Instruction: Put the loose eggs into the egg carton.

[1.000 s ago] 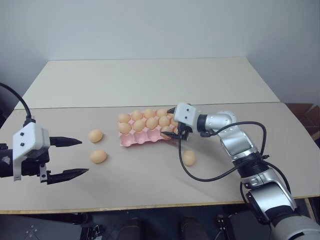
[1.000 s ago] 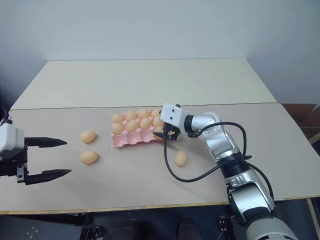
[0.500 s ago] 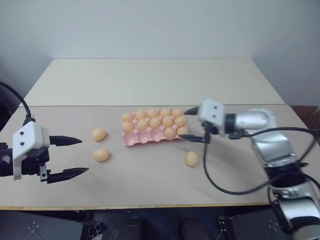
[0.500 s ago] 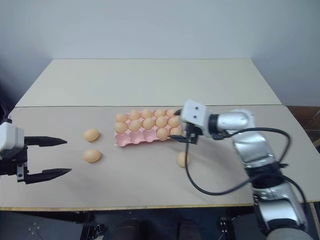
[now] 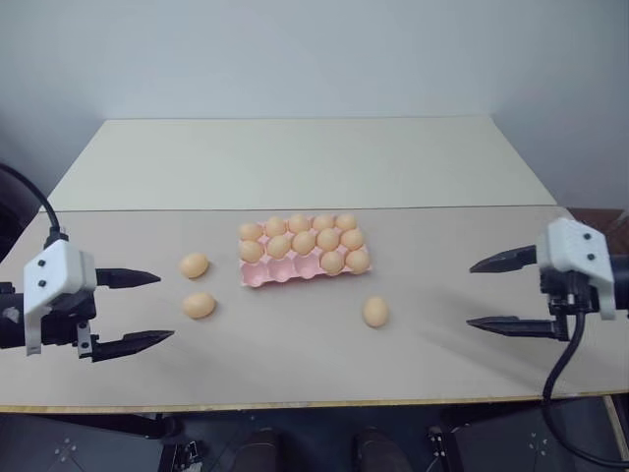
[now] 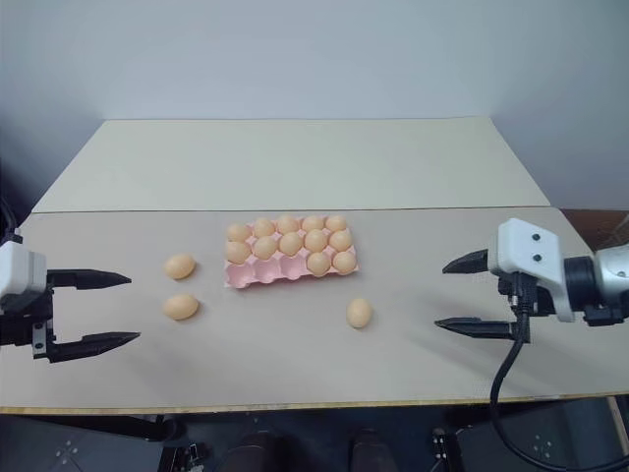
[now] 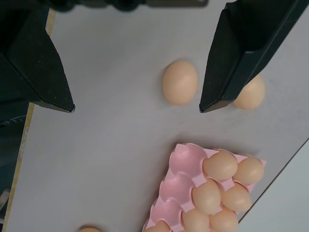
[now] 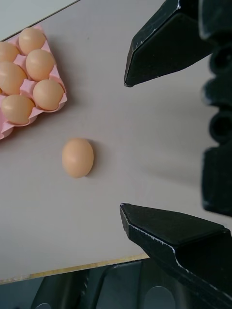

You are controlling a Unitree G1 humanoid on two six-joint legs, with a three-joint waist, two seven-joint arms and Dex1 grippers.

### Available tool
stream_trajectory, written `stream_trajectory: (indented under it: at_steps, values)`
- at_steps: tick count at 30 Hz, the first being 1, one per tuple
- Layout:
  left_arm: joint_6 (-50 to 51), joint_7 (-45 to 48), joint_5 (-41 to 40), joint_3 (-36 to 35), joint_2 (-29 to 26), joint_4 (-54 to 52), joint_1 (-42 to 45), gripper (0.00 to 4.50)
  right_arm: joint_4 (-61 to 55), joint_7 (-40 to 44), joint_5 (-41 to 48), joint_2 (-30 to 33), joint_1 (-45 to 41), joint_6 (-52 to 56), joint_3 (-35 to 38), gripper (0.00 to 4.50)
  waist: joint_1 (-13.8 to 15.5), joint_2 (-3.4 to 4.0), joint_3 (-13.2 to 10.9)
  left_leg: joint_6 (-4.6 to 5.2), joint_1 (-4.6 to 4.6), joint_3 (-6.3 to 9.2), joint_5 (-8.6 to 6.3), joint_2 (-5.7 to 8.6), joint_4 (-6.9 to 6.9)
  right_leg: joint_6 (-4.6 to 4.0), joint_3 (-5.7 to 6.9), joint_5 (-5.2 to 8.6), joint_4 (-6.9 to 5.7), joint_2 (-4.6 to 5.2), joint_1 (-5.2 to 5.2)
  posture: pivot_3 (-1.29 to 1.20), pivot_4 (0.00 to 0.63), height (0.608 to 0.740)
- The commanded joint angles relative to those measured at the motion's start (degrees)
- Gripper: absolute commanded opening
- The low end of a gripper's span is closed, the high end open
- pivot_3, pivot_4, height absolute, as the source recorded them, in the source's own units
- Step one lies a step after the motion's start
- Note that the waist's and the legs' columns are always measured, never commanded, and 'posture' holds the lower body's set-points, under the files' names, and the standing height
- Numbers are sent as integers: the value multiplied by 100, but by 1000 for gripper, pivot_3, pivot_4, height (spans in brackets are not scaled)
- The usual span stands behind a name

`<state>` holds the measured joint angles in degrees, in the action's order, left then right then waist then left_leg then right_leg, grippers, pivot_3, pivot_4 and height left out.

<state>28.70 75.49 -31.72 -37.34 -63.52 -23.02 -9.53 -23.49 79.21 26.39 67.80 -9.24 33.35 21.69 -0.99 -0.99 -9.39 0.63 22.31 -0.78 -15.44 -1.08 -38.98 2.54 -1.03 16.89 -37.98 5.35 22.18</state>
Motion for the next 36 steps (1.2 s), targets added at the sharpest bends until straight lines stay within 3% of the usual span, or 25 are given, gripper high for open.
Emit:
stream_trajectory:
  at_steps: [1, 9, 15, 23, 36]
  values:
    - [-78, 24, -51, -130, -47, -13, 75, 4500, -177, -38, 220, 117, 38, 46, 270, 4478, 12, 0, 0, 0, 1, 0, 0, 0, 0, 0, 0, 0, 1, 1, 0, 0, 150, 740]
    - [-69, 0, -49, -82, -54, -10, 149, 4500, -174, -245, 298, 135, -45, -34, 13, 4478, 22, -1, -1, 0, 5, 1, 0, 0, 0, 0, 2, 0, 4, 4, 2, 0, 150, 740]
    - [-47, -51, -55, 10, -38, -48, 217, 4500, -253, -909, -104, -260, -761, -108, -1263, 4478, 1, -1, 0, 0, 2, 0, 0, -1, 0, 0, 0, 0, 0, -2, 4, 0, 150, 740]
    - [-29, -131, -65, 99, 11, -164, 230, 4500, 139, -1542, -955, -1338, -1544, -163, -3039, 4478, 20, -3, -1, 0, 14, 1, 0, 4, 0, 0, 2, 0, 2, 2, 12, 0, 150, 740]
    - [-73, -85, -44, 24, 26, -219, 119, 4500, 562, -1787, -1691, -1936, -1631, -396, -3792, 4478, 24, -3, -1, 0, 13, 4, 0, 8, -2, 0, 5, 0, 0, 3, 11, 0, 150, 740]
